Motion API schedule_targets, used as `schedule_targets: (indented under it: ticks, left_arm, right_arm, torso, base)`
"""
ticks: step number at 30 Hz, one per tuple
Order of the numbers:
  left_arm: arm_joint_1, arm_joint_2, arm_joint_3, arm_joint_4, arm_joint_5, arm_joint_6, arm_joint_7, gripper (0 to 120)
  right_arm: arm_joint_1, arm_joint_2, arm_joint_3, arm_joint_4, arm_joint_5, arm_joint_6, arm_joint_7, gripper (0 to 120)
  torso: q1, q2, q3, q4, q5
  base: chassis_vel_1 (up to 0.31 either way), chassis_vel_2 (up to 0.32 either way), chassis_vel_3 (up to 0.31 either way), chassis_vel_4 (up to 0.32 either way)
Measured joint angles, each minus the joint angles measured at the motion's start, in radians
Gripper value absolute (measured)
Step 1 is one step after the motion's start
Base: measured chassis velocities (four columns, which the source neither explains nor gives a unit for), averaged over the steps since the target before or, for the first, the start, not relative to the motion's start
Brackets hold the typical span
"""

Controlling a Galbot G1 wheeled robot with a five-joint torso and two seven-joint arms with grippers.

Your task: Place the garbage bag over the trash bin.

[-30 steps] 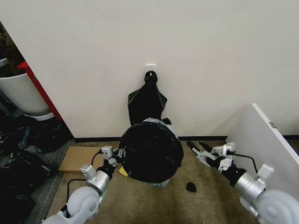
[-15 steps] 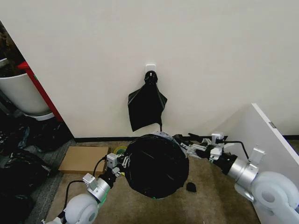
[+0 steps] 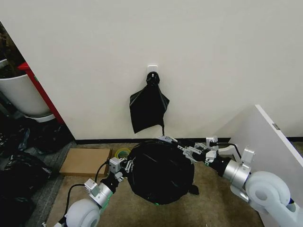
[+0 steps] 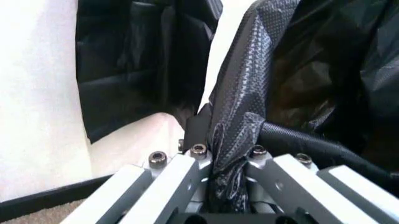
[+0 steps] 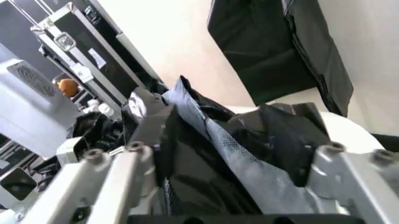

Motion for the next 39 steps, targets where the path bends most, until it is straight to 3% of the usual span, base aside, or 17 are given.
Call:
schedule_targets:
  ticks: [5,8,13,26,39]
  left_arm:
    - [0.000,-0.001,0.000,0.000,-0.002,0.000,-0.002,1]
    - [0.001,-0.002,0.000,0.000,-0.003,0.001,-0.003,1]
    - [0.007,-0.004,0.001,0.000,-0.002,0.001,-0.004,1]
    - [0.019,-0.001,-0.002,-0.009,0.004,-0.010,0.003,1]
    - [0.047,0.006,-0.007,-0.025,0.041,-0.061,0.040,1]
  right_arm:
    - [-0.001,-0.003,0.000,0.000,-0.003,-0.002,-0.004,29]
    - [-0.001,-0.003,-0.001,0.001,-0.004,-0.002,-0.004,24]
    - [-0.001,0.000,-0.005,0.005,-0.016,0.000,-0.007,1]
    - [0.017,0.005,-0.013,0.000,-0.025,0.019,-0.002,0]
    - [0.112,-0.003,-0.060,-0.090,-0.018,0.024,0.050,0]
  torso:
    - [0.000,0.000,0.000,0.0000,0.0000]
    - [0.000,0.000,0.000,0.0000,0.0000]
    - [0.000,0.000,0.000,0.0000,0.0000]
    - [0.000,0.000,0.000,0.0000,0.0000]
    - [0.000,0.000,0.000,0.0000,0.0000]
  base:
    - [0.000,0.000,0.000,0.000]
    - [0.000,0.000,0.000,0.000]
    - [0.000,0.000,0.000,0.000]
    - [0.000,0.000,0.000,0.000]
    - [0.000,0.000,0.000,0.000]
